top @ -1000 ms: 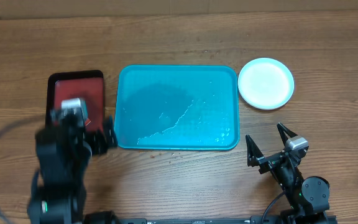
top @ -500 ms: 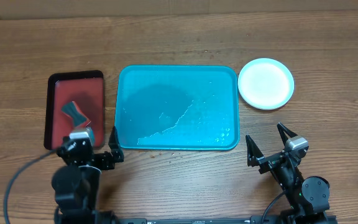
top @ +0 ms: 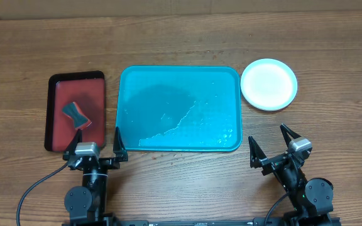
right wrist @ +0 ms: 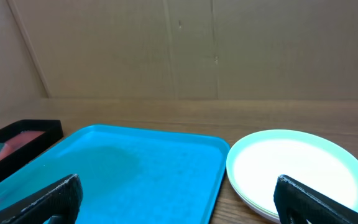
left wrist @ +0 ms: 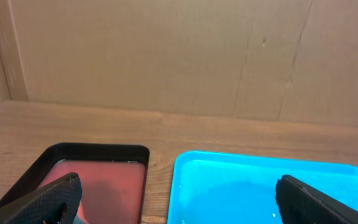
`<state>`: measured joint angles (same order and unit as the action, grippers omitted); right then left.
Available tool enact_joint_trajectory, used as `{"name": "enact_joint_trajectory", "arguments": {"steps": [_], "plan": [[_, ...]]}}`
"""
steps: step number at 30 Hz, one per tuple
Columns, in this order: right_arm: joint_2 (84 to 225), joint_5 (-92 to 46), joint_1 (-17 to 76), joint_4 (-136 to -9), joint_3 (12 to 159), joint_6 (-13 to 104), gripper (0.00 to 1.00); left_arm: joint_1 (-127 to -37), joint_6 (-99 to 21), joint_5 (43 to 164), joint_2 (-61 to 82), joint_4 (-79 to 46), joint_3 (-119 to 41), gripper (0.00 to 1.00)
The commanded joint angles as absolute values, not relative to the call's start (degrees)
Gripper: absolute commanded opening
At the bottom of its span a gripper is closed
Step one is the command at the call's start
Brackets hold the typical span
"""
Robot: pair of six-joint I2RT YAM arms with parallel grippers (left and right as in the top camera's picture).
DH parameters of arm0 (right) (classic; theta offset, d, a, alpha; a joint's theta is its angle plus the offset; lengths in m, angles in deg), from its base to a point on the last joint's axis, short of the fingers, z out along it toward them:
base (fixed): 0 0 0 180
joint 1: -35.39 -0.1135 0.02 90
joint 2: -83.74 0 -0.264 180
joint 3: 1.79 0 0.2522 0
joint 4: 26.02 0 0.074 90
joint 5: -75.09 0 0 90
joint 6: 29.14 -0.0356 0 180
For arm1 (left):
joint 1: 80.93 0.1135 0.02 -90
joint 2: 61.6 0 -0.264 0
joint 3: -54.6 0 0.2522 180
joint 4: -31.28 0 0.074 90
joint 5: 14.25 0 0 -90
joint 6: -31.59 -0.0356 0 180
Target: Clean dirty plates on tray and stack at the side
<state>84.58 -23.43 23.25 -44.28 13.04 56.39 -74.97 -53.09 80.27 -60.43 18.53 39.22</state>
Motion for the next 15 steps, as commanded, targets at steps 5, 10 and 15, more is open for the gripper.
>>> {"name": "enact_joint_trajectory", "arguments": {"steps": [5, 10, 15], "plan": [[83.9, -22.6, 23.0, -43.9, 12.4, 56.4, 1.00, -75.7, -54.6, 79.6, -61.4, 17.5, 40.6, 1.00], [83.9, -22.6, 23.0, -43.9, 12.4, 56.4, 1.00, -76.1, -54.9, 76.8, -61.4, 13.1, 40.6, 1.00], [83.9, -22.6, 23.0, -43.9, 12.4, 56.4, 1.00, -78.9, -59.9, 76.4, -61.4, 13.1, 40.6, 1.00]]}}
